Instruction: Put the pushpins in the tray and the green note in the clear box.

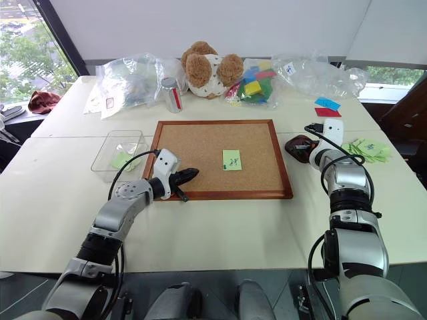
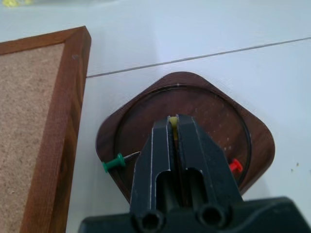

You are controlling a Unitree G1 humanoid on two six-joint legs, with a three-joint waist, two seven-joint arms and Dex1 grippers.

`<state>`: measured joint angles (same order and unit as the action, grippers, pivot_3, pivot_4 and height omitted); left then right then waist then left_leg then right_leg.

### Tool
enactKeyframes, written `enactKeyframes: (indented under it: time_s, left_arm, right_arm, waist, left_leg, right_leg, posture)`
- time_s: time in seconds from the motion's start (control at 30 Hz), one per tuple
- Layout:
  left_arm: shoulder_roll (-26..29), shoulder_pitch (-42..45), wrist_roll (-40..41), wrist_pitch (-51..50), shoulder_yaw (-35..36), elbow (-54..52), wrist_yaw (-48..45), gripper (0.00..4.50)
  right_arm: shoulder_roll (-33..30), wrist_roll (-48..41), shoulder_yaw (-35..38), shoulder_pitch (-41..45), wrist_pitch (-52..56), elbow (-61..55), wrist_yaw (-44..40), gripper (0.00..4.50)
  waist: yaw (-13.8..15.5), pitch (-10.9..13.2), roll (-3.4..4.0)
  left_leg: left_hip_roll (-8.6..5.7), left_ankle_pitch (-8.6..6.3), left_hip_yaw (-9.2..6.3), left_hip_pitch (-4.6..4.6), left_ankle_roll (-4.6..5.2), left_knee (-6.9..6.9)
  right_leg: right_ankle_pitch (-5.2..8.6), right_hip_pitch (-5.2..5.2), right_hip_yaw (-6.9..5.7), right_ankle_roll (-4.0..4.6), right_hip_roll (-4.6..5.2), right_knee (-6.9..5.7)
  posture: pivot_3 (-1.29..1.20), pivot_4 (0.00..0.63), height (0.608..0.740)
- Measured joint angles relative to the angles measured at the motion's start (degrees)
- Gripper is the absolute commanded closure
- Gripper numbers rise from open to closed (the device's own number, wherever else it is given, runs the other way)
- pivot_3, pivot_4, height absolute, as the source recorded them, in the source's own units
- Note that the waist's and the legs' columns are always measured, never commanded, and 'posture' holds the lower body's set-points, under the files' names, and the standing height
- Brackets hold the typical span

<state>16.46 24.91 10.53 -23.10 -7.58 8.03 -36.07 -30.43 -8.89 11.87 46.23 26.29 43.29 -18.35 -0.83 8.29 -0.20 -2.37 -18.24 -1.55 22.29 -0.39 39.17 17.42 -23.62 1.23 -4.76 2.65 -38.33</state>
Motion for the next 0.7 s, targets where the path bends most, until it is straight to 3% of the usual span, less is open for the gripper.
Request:
enactKeyframes:
  time_s: [0.13, 0.37, 0.7]
  left_arm:
    - [0.0, 0.0, 0.0, 0.0, 0.0, -0.1, 0.0, 4.5]
    - [0.3, -0.1, 0.0, -0.1, 0.0, -0.3, 0.0, 4.5]
    - [0.4, -0.1, 0.0, -0.1, 0.0, -0.2, -0.1, 4.5]
  right_arm:
    - [0.0, -0.2, 0.0, 0.0, -0.3, -0.2, 0.0, 1.75]
    - [-0.2, -0.4, -0.2, -0.2, 2.0, -6.3, -1.2, 1.75]
    - [1.7, -5.1, -6.0, -5.9, 16.3, -34.1, -8.8, 1.75]
  waist:
    - [0.0, 0.0, 0.0]
    - [0.0, 0.0, 0.01]
    - [0.0, 0.0, 0.02]
  left_leg:
    - [0.0, 0.0, 0.0, 0.0, 0.0, 0.0]
    - [0.0, 0.0, 0.0, 0.0, 0.0, 0.0]
    - [0.01, -0.01, -0.04, 0.0, 0.01, -0.02]
  right_leg:
    - [0.0, -0.01, 0.0, 0.0, 0.0, 0.0]
    - [0.0, -0.01, 0.0, 0.0, 0.0, 0.0]
    - [0.0, -0.02, -0.01, 0.0, 0.0, 0.0]
  posture:
    - [0.0, 0.15, 0.74]
    - [0.0, 0.15, 0.74]
    - [0.0, 0.15, 0.74]
